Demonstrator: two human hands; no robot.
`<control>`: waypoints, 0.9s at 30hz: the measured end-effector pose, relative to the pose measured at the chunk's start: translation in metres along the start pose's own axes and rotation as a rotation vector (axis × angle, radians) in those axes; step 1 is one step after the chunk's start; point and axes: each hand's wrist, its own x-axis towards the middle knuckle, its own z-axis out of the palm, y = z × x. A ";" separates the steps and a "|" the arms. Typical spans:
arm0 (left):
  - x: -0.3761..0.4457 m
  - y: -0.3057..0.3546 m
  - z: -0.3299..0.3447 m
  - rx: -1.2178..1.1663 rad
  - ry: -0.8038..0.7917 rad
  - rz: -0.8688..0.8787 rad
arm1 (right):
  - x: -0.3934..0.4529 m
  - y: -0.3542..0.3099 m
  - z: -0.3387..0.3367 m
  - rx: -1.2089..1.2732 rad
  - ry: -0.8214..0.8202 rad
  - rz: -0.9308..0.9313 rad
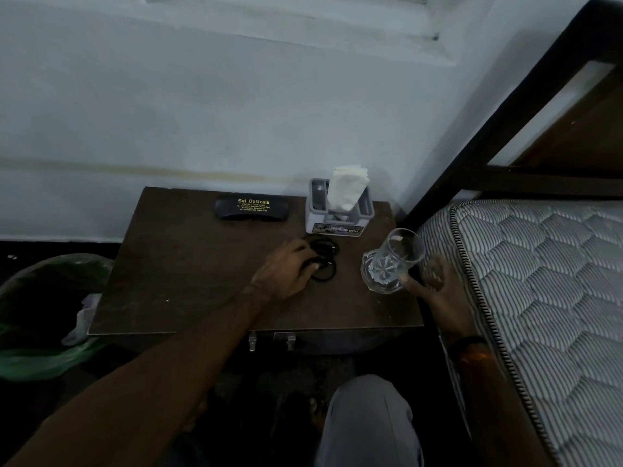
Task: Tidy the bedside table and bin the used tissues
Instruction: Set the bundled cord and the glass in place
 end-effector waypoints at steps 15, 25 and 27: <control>0.032 -0.001 -0.003 0.294 -0.264 0.165 | 0.013 0.027 0.024 -0.219 -0.078 -0.112; 0.020 -0.009 -0.007 0.279 -0.311 0.192 | 0.029 0.026 0.038 -0.336 -0.052 -0.197; 0.021 -0.006 -0.007 0.299 -0.307 0.196 | 0.034 0.026 0.043 -0.356 -0.071 -0.211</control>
